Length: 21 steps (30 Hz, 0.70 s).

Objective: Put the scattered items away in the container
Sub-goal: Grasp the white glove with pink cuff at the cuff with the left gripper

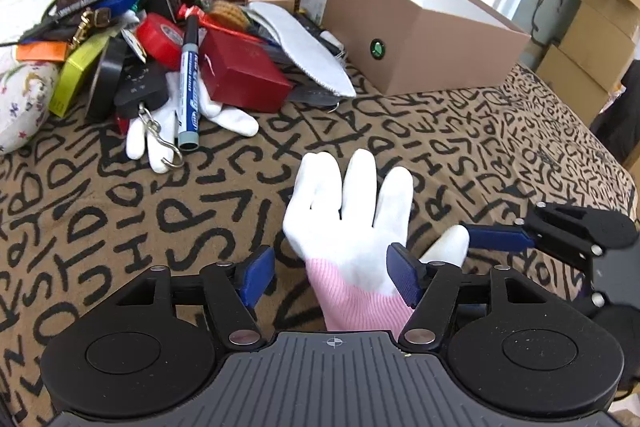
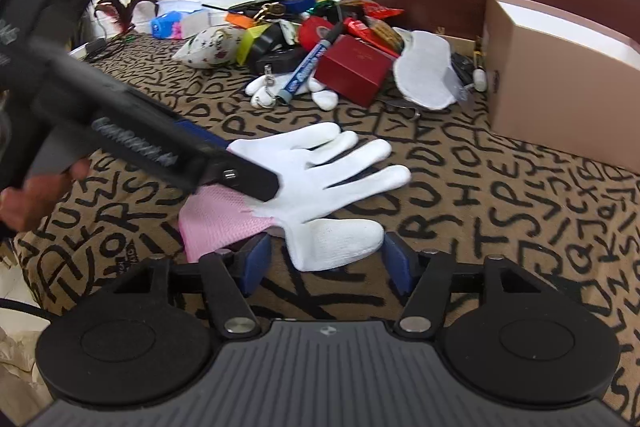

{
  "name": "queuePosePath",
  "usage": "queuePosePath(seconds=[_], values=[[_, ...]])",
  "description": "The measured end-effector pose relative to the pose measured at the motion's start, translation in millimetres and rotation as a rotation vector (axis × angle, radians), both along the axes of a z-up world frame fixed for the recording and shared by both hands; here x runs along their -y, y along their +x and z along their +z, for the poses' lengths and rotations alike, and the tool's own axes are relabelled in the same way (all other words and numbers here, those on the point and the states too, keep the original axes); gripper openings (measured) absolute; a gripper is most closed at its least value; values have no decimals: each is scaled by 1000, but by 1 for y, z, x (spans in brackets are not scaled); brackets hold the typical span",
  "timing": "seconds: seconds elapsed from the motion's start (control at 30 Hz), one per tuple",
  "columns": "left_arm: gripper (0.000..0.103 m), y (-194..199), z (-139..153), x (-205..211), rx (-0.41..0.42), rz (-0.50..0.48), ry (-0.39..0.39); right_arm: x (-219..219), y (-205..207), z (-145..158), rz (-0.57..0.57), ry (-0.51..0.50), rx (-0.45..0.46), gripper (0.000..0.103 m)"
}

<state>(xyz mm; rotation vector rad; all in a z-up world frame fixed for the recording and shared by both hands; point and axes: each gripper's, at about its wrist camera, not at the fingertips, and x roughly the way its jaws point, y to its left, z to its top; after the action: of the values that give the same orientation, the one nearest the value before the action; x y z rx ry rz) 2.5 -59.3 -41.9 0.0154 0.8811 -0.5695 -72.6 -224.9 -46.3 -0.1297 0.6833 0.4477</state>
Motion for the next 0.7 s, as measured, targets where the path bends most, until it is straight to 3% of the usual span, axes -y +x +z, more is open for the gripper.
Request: queuePosePath(seconds=[0.1, 0.17, 0.23, 0.43, 0.53, 0.63, 0.7], values=[[70, 6, -6, 2, -22, -3, 16, 1, -3, 3, 9, -25, 19, 74], [53, 6, -7, 1, -11, -7, 23, 5, -4, 5, 2, -34, 30, 76], [47, 6, -7, 1, -9, -17, 23, 8, -2, 5, 4, -18, 12, 78], [49, 7, -7, 3, -1, -30, 35, -6, 10, -1, 25, 73, -41, 78], [49, 8, -8, 1, -9, -42, 36, -18, 12, -3, 61, 54, -18, 78], [38, 8, -7, 1, -12, -67, 41, -30, 14, -5, 93, -4, 33, 78], [38, 7, -7, 4, -10, -79, 44, -35, 17, -5, 117, -17, 58, 76]])
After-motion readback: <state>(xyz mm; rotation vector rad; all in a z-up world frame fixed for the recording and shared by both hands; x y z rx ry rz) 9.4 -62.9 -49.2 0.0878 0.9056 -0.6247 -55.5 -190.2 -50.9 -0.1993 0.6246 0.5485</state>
